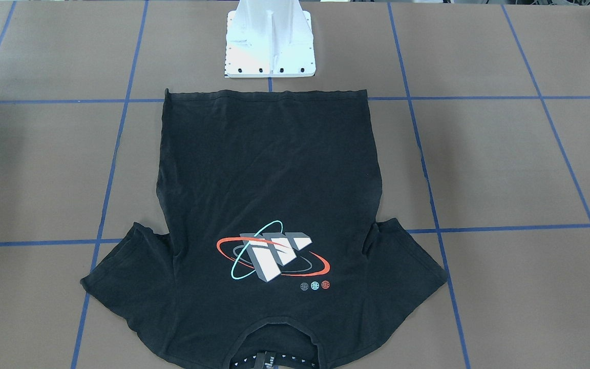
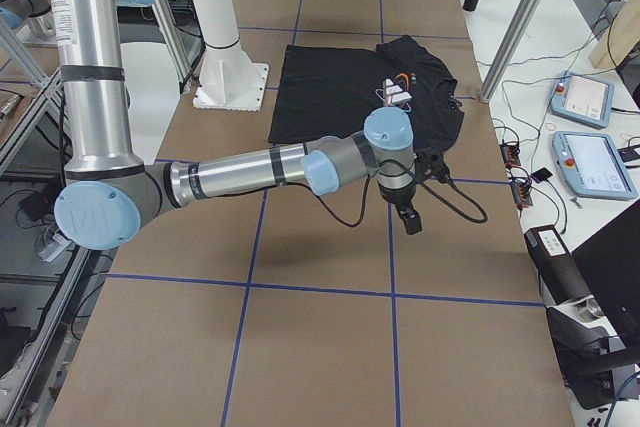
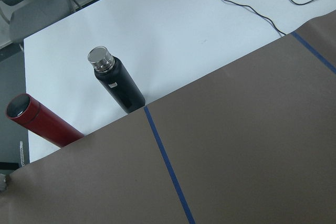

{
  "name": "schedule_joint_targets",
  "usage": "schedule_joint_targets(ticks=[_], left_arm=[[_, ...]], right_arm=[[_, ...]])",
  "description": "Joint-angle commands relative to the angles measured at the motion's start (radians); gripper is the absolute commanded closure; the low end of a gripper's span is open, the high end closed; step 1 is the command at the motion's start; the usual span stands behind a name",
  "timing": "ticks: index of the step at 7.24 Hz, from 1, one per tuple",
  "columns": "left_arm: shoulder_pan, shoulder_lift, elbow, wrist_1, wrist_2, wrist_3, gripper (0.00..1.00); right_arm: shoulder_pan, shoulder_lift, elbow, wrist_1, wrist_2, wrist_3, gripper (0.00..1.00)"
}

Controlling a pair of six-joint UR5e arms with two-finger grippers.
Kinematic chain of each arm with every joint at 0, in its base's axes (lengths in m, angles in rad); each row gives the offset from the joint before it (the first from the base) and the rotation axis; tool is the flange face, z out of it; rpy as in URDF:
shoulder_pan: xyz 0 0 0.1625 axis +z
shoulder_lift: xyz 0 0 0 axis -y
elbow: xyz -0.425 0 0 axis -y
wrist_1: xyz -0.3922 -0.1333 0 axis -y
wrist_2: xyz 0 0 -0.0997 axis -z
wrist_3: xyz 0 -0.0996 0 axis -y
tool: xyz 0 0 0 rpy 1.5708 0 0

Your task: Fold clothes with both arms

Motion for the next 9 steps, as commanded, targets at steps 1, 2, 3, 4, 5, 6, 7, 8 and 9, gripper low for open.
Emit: schedule_joint_targets(ticks=[1, 2, 3, 4, 5, 6, 7, 8, 9], left_arm=[[0.11, -0.006, 0.006, -0.077, 0.002, -0.04, 0.01], [0.122, -0.006, 0.0, -0.079, 0.002, -0.04, 0.01], [0.126, -0.006, -0.002, -0.079, 0.002, -0.038, 0.0], [0.129, -0.004, -0.003, -0.08, 0.002, -0.037, 0.0], [0.129, -0.001, 0.0, -0.091, 0.002, -0.037, 0.0], [0.13, 0.005, 0.004, -0.114, 0.002, -0.038, 0.0], [0.133, 0.008, 0.004, -0.116, 0.002, -0.038, 0.0], [0.142, 0.008, 0.004, -0.117, 0.002, -0.038, 0.0], [0.146, 0.008, 0.004, -0.117, 0.002, -0.038, 0.0]], right_arm=[[-0.163, 0.129, -0.008, 0.002, -0.049, 0.288, 0.0], [-0.245, 0.198, -0.027, 0.005, -0.113, 0.411, 0.0], [-0.314, 0.241, -0.068, 0.049, -0.184, 0.504, 0.0], [-0.369, 0.298, -0.173, 0.162, -0.221, 0.583, 0.0], [-0.405, 0.335, -0.305, 0.297, -0.256, 0.604, 0.0], [-0.416, 0.364, -0.415, 0.4, -0.269, 0.604, 0.0], [-0.428, 0.389, -0.483, 0.433, -0.287, 0.604, 0.0], [-0.439, 0.392, -0.516, 0.463, -0.302, 0.604, 0.01], [-0.455, 0.39, -0.54, 0.494, -0.318, 0.604, 0.04]])
